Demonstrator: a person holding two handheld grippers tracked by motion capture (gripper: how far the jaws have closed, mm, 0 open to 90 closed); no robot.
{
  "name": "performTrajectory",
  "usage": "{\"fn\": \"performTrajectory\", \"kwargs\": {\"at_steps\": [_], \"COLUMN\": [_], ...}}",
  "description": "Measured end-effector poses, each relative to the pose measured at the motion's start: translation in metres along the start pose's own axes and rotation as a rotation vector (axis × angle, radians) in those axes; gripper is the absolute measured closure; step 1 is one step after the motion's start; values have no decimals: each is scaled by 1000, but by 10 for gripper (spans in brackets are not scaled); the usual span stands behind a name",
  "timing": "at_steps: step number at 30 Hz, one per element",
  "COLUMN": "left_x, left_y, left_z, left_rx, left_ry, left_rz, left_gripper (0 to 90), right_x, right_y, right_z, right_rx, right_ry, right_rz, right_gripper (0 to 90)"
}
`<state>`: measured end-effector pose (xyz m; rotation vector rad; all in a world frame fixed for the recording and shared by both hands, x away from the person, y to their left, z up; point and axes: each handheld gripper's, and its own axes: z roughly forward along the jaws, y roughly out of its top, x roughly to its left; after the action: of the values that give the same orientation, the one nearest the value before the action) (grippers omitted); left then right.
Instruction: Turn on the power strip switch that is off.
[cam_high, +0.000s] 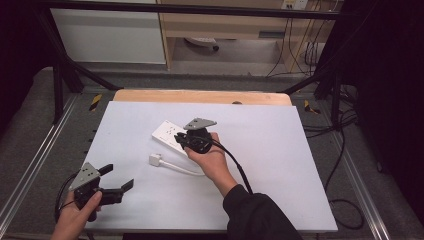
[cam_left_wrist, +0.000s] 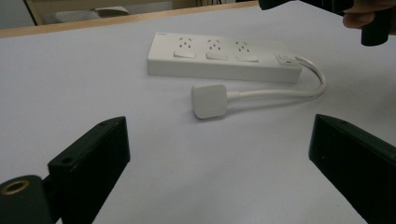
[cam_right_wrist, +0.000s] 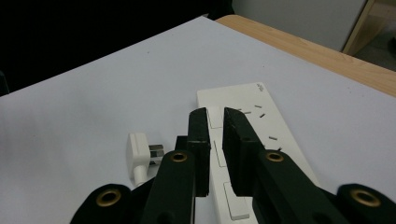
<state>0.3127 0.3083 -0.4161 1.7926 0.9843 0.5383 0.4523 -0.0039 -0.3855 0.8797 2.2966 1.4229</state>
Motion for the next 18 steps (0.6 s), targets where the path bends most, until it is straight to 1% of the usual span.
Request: {"fn": "performTrajectory", "kwargs": {"at_steps": [15, 18], "left_x": [0, 0], "left_y": [0, 0], "left_z": [0, 1], "left_rx": [1, 1], "left_ry": [-1, -1], "left_rz": [0, 0], "left_gripper": [53, 53], "right_x": [-1, 0], "right_y": [-11, -14], "right_z": [4, 6], "right_rx": [9, 11], "right_ry": [-2, -3], "right_rz": [-6, -10], "right_gripper": [896, 900]}}
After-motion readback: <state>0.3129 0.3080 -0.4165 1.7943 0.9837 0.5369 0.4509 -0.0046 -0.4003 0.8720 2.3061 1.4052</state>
